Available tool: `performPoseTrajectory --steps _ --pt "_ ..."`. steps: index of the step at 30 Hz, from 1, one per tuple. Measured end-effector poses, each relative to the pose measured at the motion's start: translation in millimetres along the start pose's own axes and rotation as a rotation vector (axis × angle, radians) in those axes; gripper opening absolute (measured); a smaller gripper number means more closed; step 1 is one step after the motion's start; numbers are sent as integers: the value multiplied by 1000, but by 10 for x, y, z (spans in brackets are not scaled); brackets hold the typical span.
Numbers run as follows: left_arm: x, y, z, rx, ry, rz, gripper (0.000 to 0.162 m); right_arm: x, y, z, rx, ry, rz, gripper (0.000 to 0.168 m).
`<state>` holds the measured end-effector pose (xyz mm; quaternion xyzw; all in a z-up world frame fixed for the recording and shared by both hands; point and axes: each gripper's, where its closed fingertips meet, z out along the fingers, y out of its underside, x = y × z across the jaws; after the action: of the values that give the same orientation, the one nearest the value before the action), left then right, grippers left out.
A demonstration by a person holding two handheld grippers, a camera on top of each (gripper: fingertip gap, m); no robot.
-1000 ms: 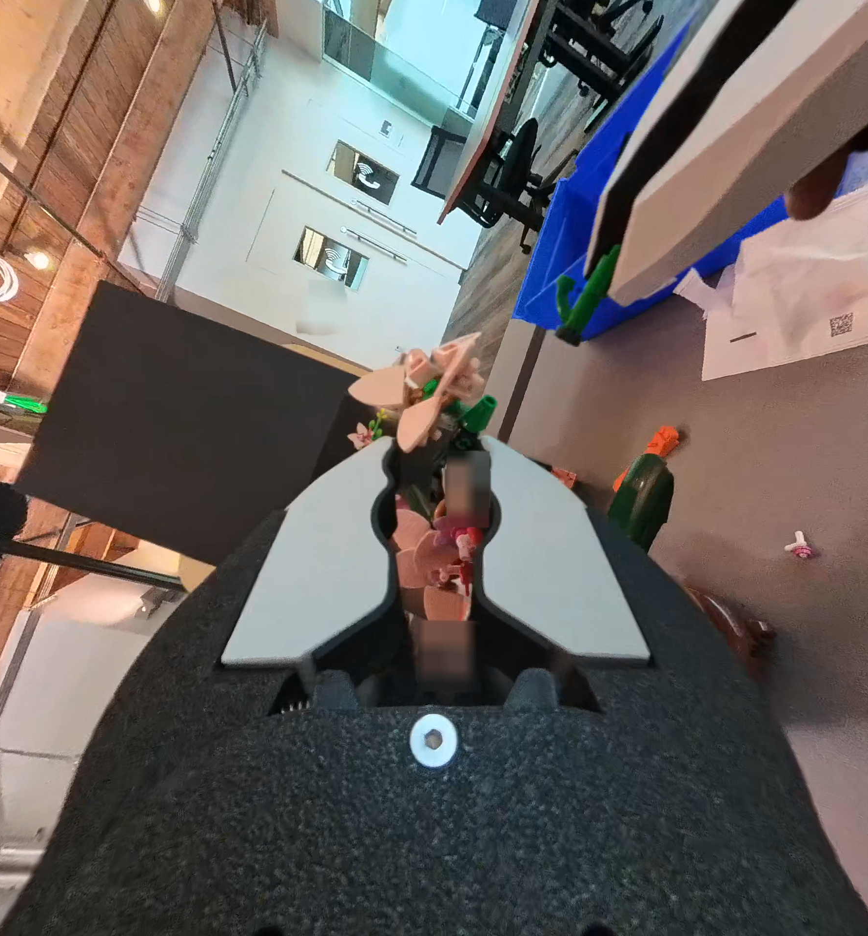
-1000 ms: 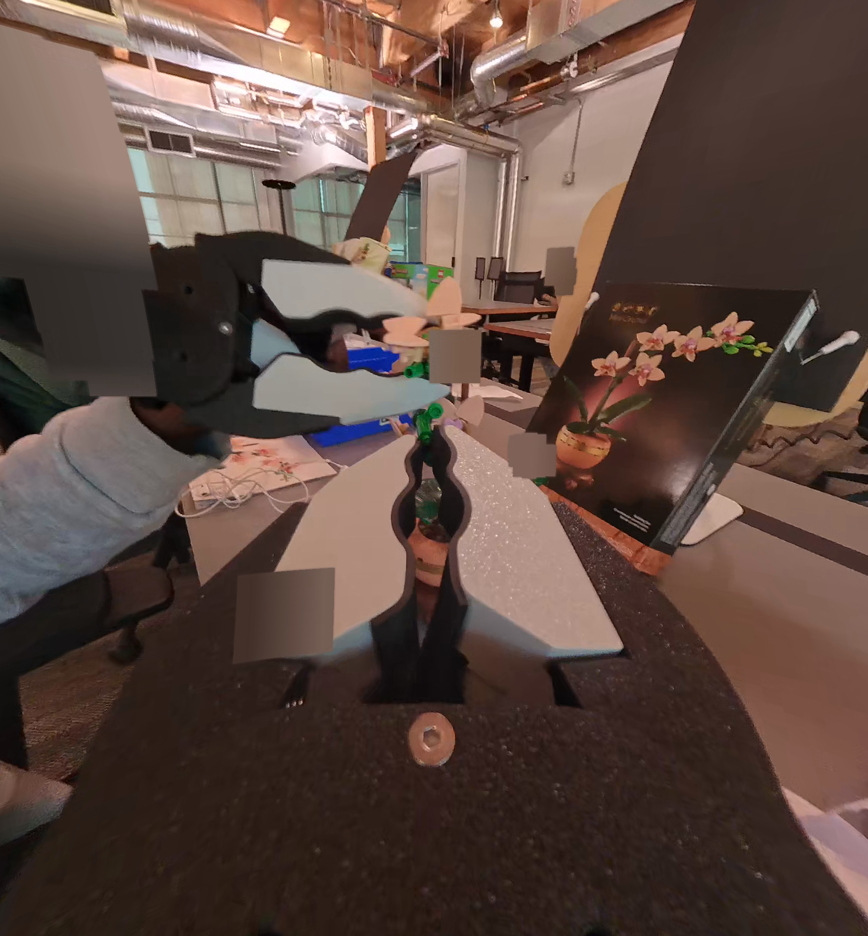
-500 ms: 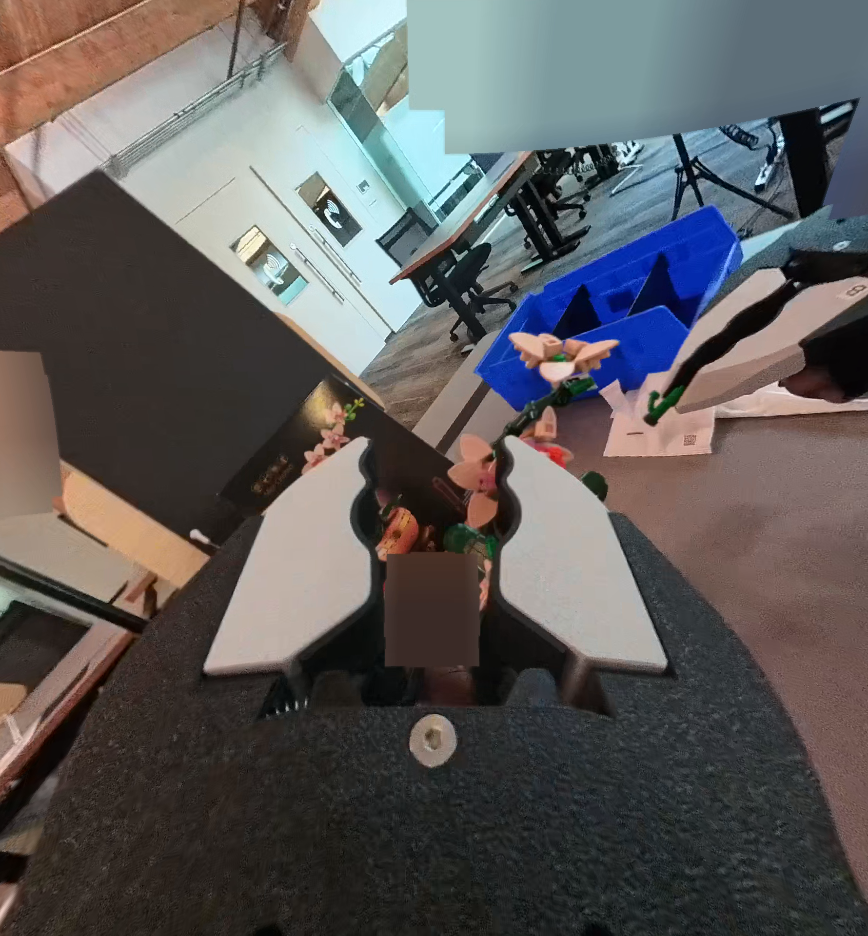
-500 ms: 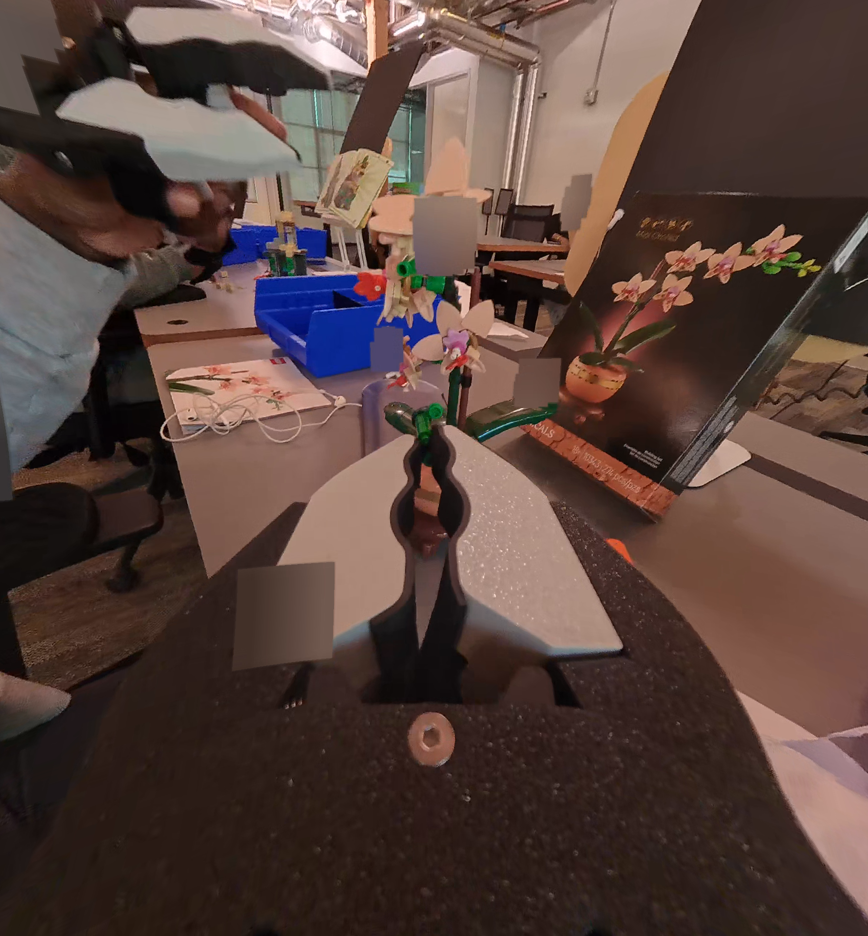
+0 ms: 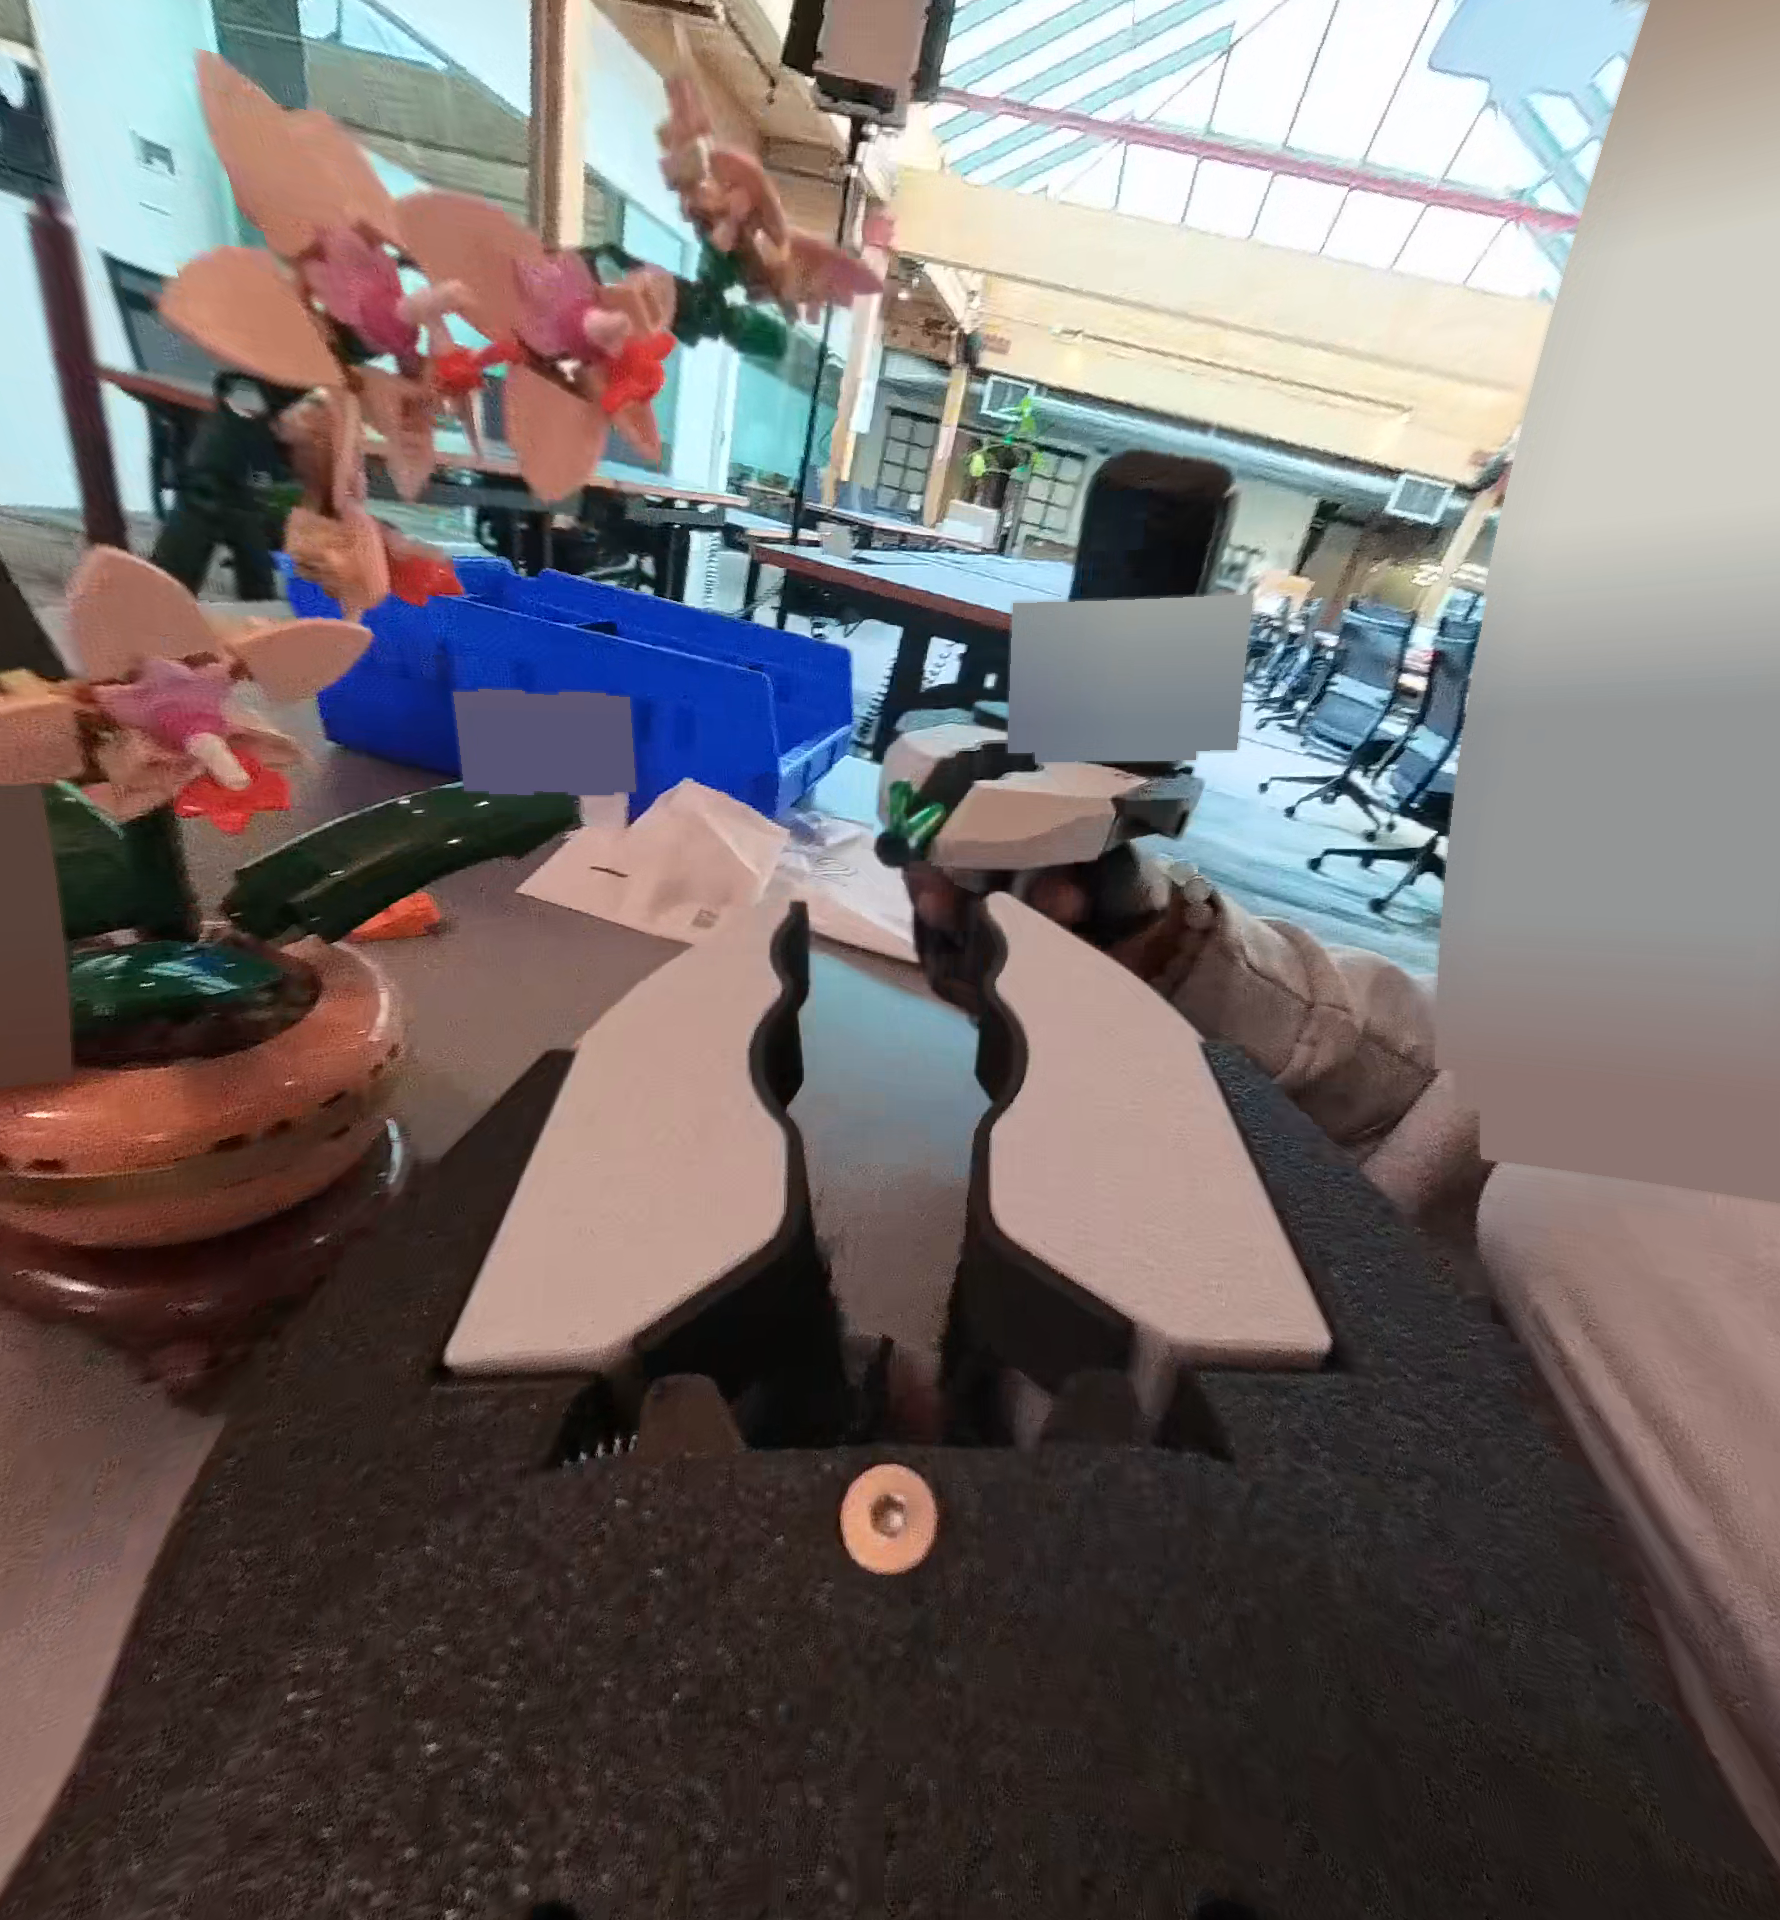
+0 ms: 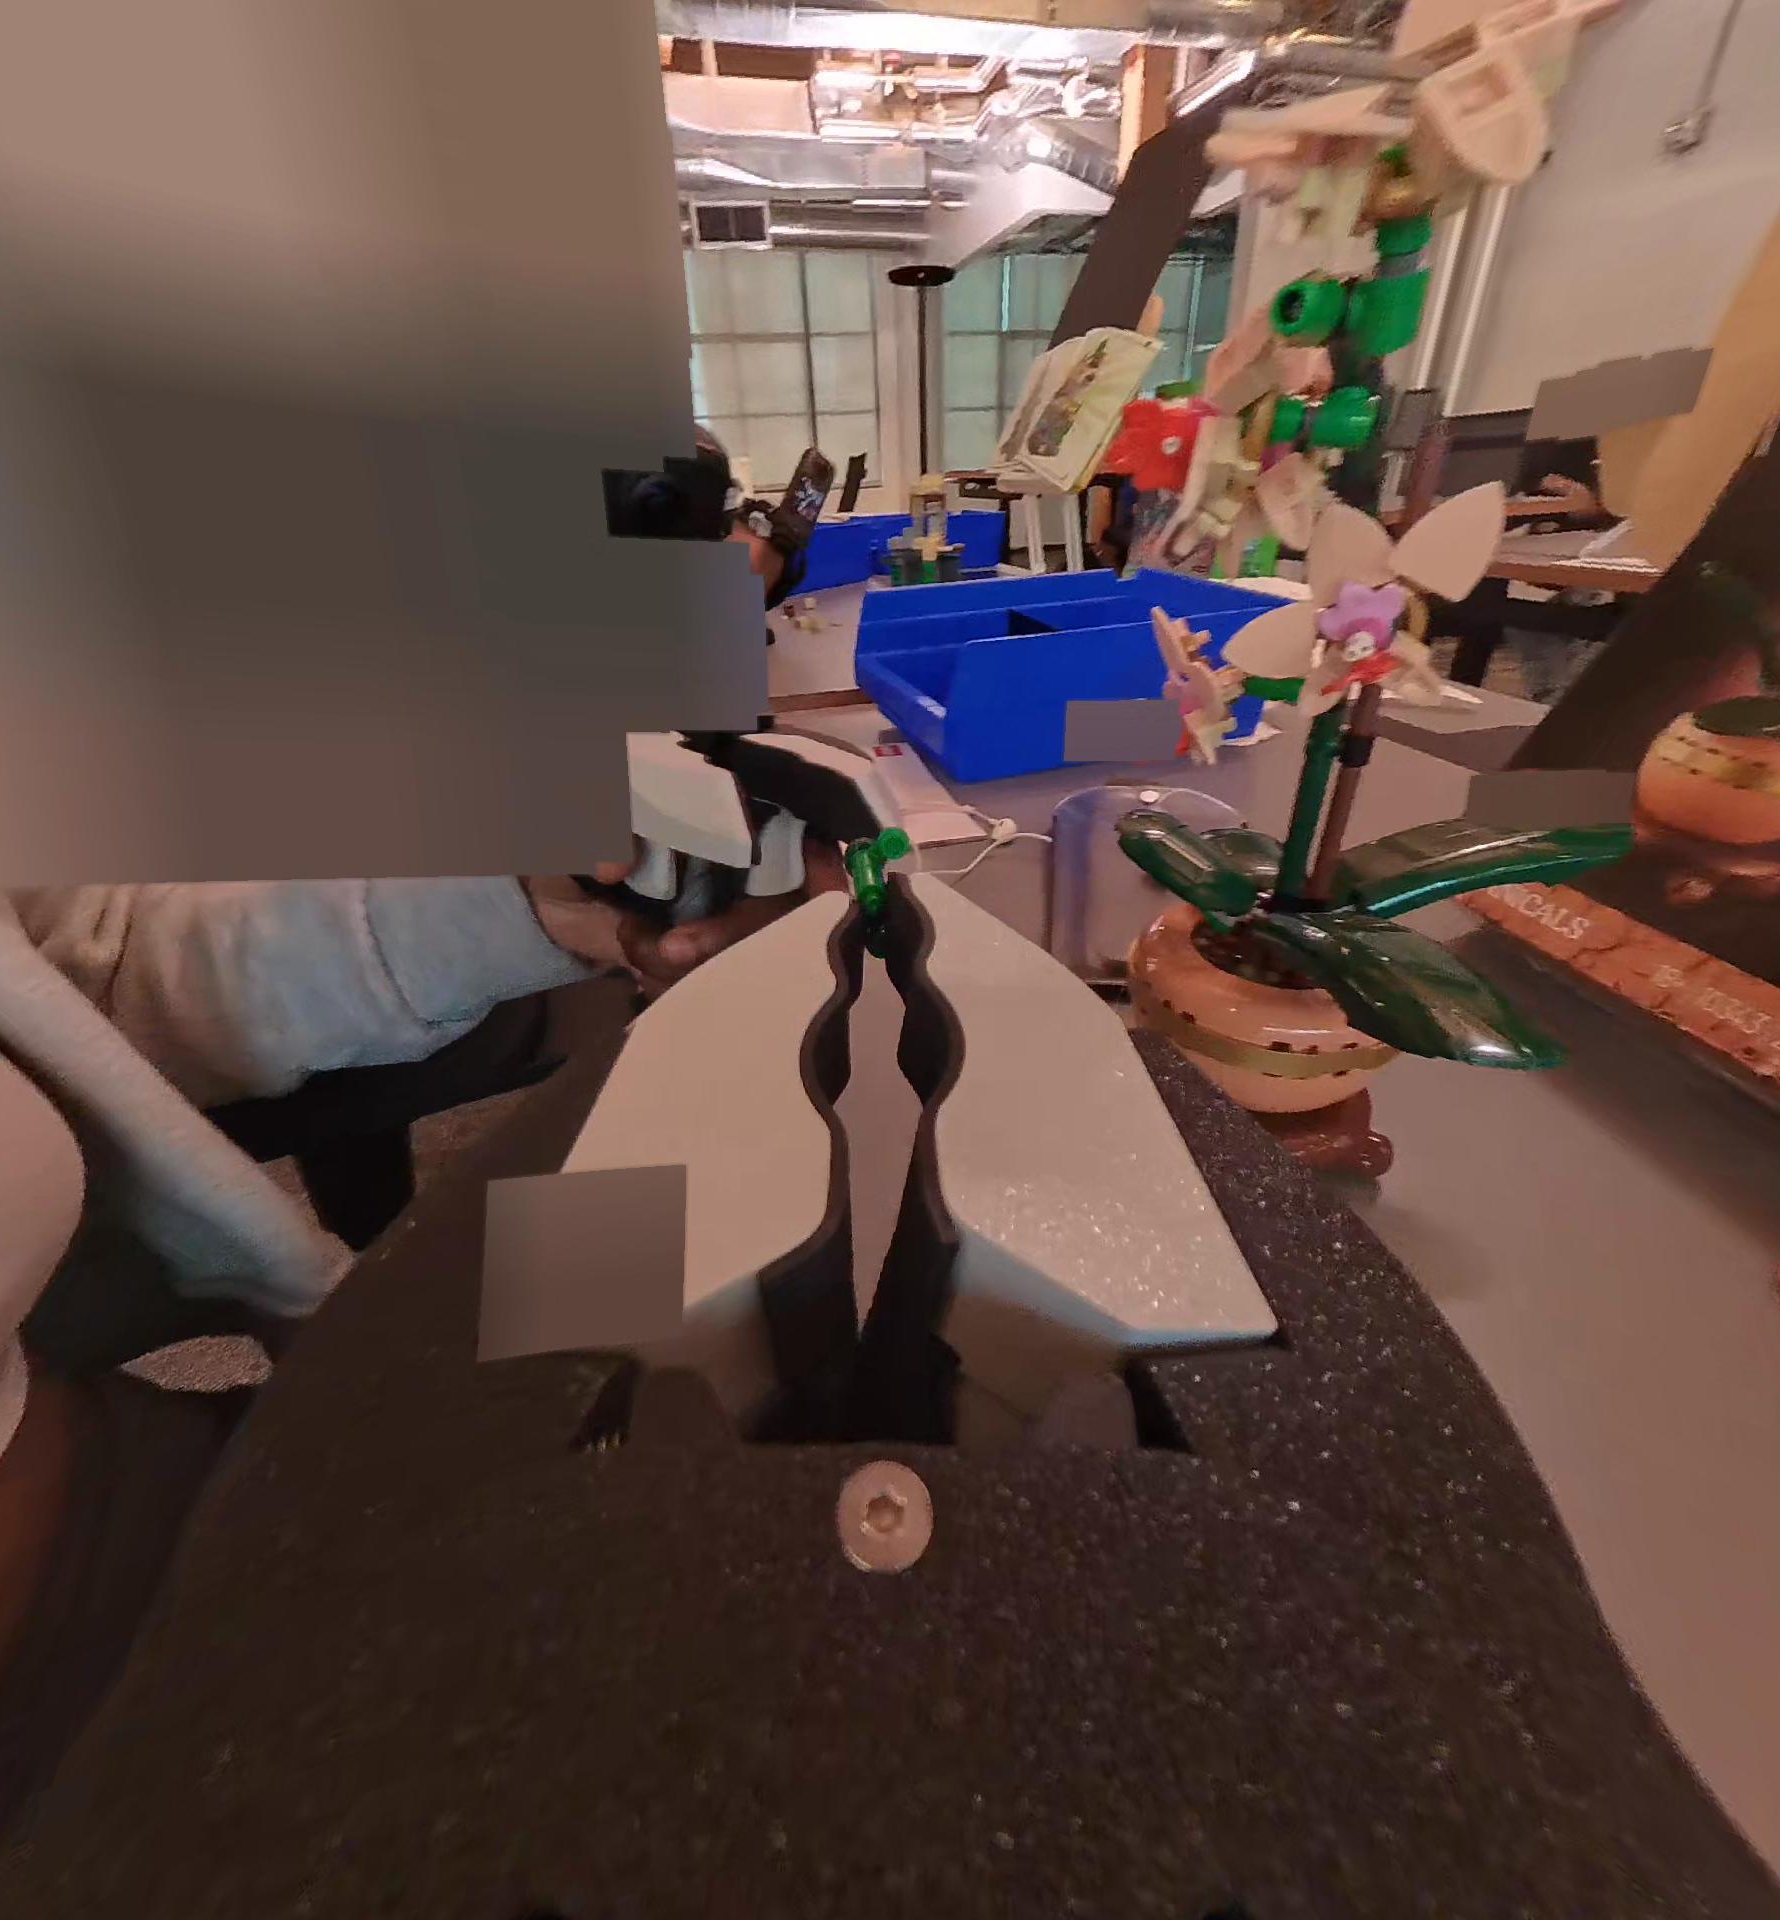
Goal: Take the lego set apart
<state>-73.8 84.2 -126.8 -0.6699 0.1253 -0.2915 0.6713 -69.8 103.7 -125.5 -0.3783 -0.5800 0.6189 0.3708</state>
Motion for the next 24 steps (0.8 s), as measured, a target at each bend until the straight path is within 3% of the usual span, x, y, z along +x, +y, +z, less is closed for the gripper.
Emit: performPoseTrajectory --steps 6,9,24 --pt "114 18 74 16 76 31 25 -150 20 82 10 -101 57 4" --pt "126 -10 49 52 101 9 7 -173 60 100 5 -113 78 3" --pt "32 109 2 -50 124 -9 6 -170 165 87 -53 -65 37 1"
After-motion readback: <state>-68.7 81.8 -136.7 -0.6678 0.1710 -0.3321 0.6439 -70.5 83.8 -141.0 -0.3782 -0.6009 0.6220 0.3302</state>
